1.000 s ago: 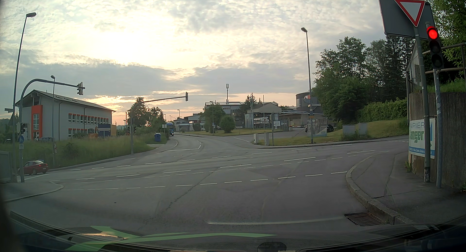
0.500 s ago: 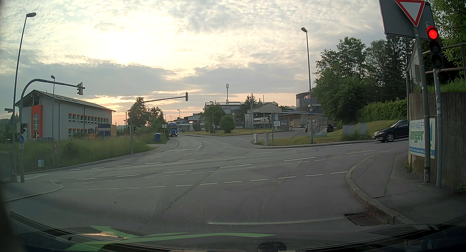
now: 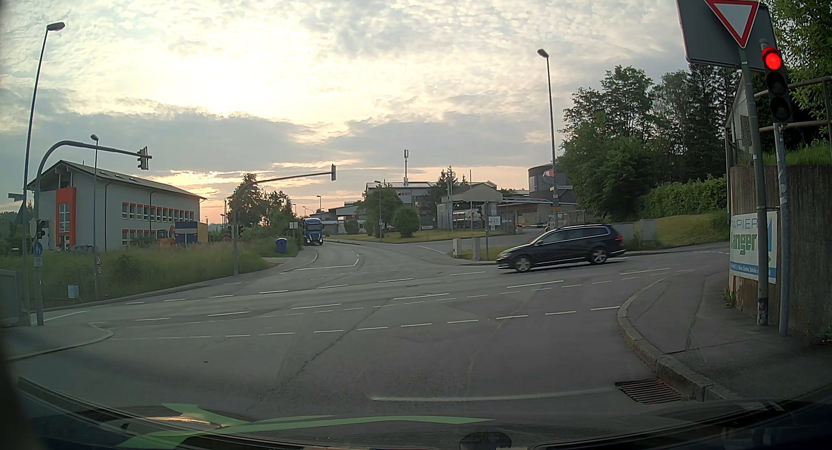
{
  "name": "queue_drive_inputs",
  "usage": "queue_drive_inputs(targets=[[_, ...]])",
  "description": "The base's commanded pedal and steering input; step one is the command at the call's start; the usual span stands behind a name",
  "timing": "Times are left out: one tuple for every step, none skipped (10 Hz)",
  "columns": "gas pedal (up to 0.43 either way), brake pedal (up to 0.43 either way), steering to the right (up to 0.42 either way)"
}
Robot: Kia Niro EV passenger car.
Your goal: Follow the waypoints while adhering to traffic rules and regulations
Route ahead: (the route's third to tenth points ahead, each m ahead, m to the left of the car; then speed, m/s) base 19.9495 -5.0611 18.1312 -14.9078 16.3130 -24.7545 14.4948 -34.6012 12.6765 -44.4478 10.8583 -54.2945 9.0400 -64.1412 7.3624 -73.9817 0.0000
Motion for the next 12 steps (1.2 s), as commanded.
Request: queue_drive_inputs(targets=[[0.000, 0.396, 0.004], [0.000, 0.396, 0.004], [0.000, 0.396, 0.004], [0.000, 0.396, 0.004], [0.000, 0.402, 0.004], [0.000, 0.396, 0.004], [0.000, 0.402, 0.004], [0.000, 0.396, 0.004], [0.000, 0.396, 0.004], [0.000, 0.396, 0.004], [0.000, 0.396, 0.004], [0.000, 0.396, 0.004]])
